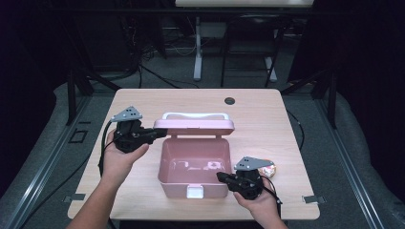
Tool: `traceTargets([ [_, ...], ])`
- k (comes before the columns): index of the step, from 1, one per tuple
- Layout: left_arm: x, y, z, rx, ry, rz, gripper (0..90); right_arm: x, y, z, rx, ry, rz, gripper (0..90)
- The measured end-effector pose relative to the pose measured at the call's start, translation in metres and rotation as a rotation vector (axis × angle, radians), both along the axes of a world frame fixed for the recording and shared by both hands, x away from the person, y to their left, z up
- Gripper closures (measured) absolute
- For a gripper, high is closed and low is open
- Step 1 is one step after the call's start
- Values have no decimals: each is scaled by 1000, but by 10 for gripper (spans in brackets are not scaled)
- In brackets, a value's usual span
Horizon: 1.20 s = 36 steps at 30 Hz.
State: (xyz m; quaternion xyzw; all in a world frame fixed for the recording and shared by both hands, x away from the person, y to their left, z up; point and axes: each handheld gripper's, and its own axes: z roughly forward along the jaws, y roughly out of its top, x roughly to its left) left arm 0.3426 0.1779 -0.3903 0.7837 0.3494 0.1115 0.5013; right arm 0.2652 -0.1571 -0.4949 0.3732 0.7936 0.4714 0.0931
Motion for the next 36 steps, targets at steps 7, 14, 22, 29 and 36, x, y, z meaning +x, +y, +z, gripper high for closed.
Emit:
traceTargets([
  [7,4,0,1,-3,2,7,900,-1,4,-1,-8,-7,7,900],
  [14,9,0,1,-6,11,19,900,0,7,-3,-17,-15,12,900],
  [22,15,-1,2,-5,14,28,900,1,8,-5,3,-10,11,900],
  [29,18,-3,2,-1,12,33,900,3,9,-6,10,-9,7,900],
  [36,21,-3,2,5,19,34,899,5,11,-7,1,-16,3,900],
])
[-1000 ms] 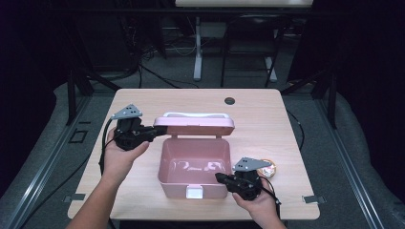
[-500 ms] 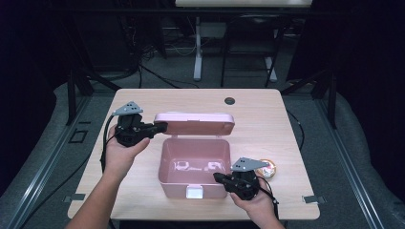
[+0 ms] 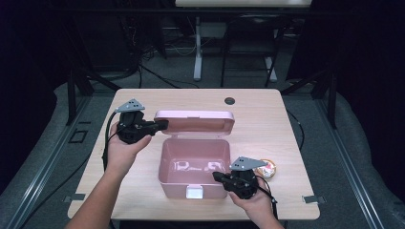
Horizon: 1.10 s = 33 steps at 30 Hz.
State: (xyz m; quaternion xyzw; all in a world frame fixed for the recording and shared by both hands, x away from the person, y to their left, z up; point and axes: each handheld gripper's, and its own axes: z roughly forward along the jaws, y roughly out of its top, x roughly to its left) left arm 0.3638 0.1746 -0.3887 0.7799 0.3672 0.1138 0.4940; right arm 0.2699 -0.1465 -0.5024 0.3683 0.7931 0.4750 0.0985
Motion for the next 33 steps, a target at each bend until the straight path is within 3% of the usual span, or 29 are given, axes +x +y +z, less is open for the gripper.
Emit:
traceTargets([
  [20,8,-2,-4,1,4,11,899,3,4,-2,-11,-9,-3,895],
  [33,14,-4,-9,26,10,19,898,3,4,-2,-18,-14,1,898],
])
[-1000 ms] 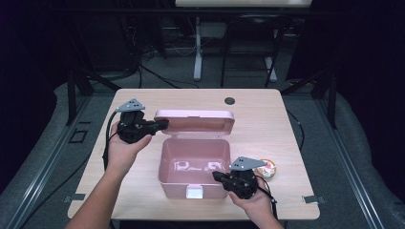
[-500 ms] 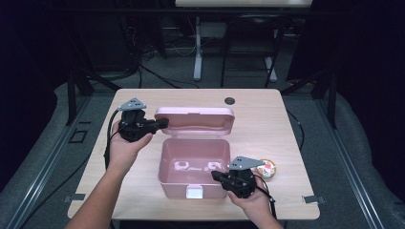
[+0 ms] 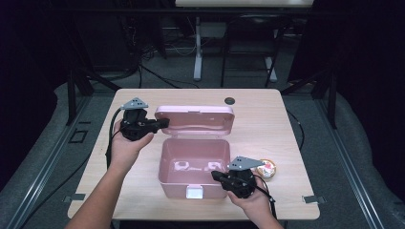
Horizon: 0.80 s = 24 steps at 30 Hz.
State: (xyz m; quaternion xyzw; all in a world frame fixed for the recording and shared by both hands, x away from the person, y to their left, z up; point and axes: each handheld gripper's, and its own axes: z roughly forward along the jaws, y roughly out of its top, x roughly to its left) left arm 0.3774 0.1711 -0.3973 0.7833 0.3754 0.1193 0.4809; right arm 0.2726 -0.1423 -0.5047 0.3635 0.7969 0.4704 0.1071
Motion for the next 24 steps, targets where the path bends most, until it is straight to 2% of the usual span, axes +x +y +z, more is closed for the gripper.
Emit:
traceTargets([
  [10,3,-2,-3,18,6,2,896,0,0,0,2,-5,0,898],
  [16,6,-3,-5,14,9,15,895,0,0,0,2,-6,0,899],
  [20,9,-3,-6,28,16,10,887,0,0,0,2,-7,0,899],
  [24,11,-4,-11,23,25,22,891,0,0,-1,2,-8,0,899],
])
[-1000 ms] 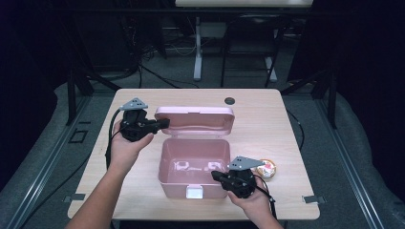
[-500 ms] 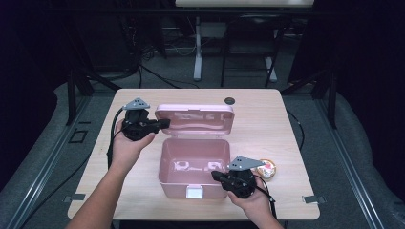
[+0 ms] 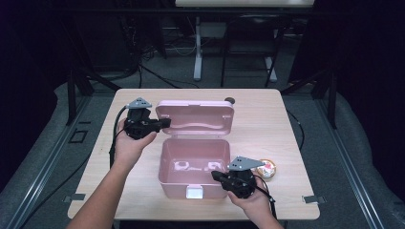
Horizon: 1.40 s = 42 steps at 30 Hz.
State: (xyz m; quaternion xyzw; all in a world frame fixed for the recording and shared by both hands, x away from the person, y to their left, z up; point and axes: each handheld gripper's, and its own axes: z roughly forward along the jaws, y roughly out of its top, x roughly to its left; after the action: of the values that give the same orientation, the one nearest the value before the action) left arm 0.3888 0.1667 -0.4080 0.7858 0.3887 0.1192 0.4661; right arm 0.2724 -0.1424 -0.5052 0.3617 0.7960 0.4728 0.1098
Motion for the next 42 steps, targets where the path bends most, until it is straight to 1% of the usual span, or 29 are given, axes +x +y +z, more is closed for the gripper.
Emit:
traceTargets([
  [8,7,2,-14,10,34,18,897,0,0,0,-3,-4,2,900],
  [9,8,2,-16,3,37,21,897,0,0,0,-5,-6,3,900],
  [13,9,3,-22,11,54,26,897,0,0,0,-5,-5,2,900],
  [18,9,5,-25,17,64,20,900,0,0,0,-8,-5,4,900],
  [20,8,5,-25,16,63,24,900,0,0,0,-9,-4,3,900],
  [22,6,5,-25,23,61,18,900,0,0,0,-11,-4,5,900],
  [26,0,4,-25,22,49,3,900,0,-1,0,-16,-7,12,900],
  [28,-4,4,-26,34,44,-8,900,0,0,0,-25,-14,10,900],
  [29,-6,5,-26,35,44,-18,900,0,0,0,-27,-19,6,900],
  [32,-13,7,-29,33,48,-29,899,-1,0,0,-36,-26,0,900],
  [34,-19,8,-32,31,56,-29,897,-2,2,-1,-57,-42,-15,900],
  [36,-25,10,-38,33,61,-33,888,-2,2,-1,-56,-48,-18,900],
  [39,-33,13,-46,19,71,-30,846,-2,3,-1,-58,-52,-20,900],
  [40,-36,14,-48,19,70,-31,838,-2,3,-1,-56,-53,-25,900],
  [41,-39,15,-50,19,62,-22,827,-2,2,-1,-54,-50,-23,900],
  [42,-41,15,-51,28,54,-17,810,-2,2,-1,-49,-47,-23,900],
])
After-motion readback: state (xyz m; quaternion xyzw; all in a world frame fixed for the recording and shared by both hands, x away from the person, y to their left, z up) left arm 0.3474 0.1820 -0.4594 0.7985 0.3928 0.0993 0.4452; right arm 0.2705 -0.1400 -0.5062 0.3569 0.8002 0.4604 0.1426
